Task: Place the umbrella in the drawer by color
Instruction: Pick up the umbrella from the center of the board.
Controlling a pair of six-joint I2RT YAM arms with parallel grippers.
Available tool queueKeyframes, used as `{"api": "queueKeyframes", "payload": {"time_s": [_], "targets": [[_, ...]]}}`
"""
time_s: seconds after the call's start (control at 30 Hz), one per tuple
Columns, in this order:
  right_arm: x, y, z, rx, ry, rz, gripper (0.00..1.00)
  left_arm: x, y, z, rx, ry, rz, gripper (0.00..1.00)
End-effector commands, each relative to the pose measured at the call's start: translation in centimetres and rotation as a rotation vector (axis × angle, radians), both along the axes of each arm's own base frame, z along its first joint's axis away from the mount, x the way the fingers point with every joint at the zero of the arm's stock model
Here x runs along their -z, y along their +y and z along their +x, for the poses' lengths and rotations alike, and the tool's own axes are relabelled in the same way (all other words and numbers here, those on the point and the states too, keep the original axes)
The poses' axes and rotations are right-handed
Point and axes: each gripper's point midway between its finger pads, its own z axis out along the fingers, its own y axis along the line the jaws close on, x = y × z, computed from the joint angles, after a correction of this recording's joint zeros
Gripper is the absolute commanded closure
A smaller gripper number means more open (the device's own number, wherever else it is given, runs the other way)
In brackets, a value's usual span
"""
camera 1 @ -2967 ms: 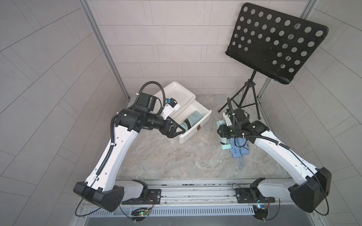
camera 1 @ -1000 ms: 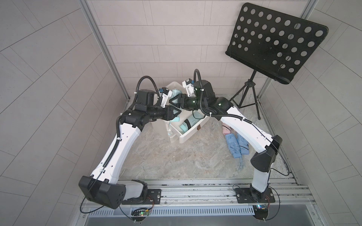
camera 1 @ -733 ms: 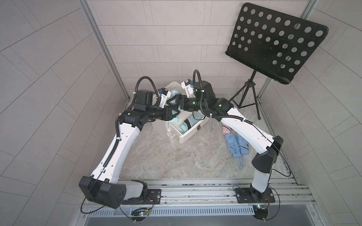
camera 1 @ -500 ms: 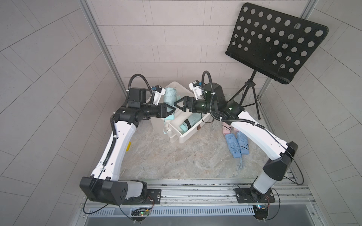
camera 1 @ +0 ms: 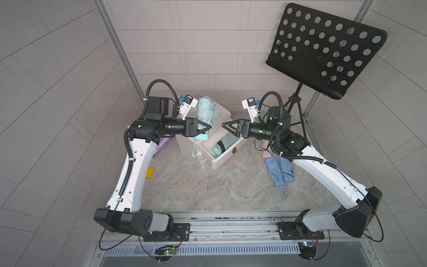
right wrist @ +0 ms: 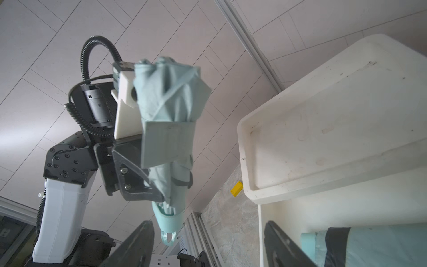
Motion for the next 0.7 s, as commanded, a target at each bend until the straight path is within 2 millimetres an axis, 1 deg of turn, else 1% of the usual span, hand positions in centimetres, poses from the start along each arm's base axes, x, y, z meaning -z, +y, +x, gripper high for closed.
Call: {"api": "queueKeyframes", "payload": {"time_s": [0.0, 0.07, 0.23, 0.47, 0.57, 0.67], "targets": [[-3.4, 0.4, -0.6, -0.054, -0.096, 0.112, 0.25, -3.4, -0.6, -3.0, 0.13, -0.078, -0.095, 0.83], [-3.8, 0.7, -0.4, -0.068, -0.099, 0.136, 0.27, -3.9, -0.7, -3.6, 0.147, -0.087, -0.108, 0.83], [-5.8, 1.1, -0.8, -0.101, -0.124, 0.195, 0.29, -4.0, -0.6, -3.9, 0.148, -0.091, -0.108, 0.82], [-6.4, 1.9, -0.3, -0.108, -0.126, 0.188, 0.31, -3.8, -0.6, -4.1, 0.152, -0.088, -0.111, 0.82], [-6.6, 2.5, -0.4, -0.122, -0.127, 0.184, 0.31, -3.6, -0.6, -4.1, 0.151, -0.085, -0.109, 0.82], [-6.4, 3.4, -0.2, -0.13, -0.12, 0.168, 0.32, -3.6, -0.6, -4.0, 0.151, -0.085, -0.109, 0.82]]}}
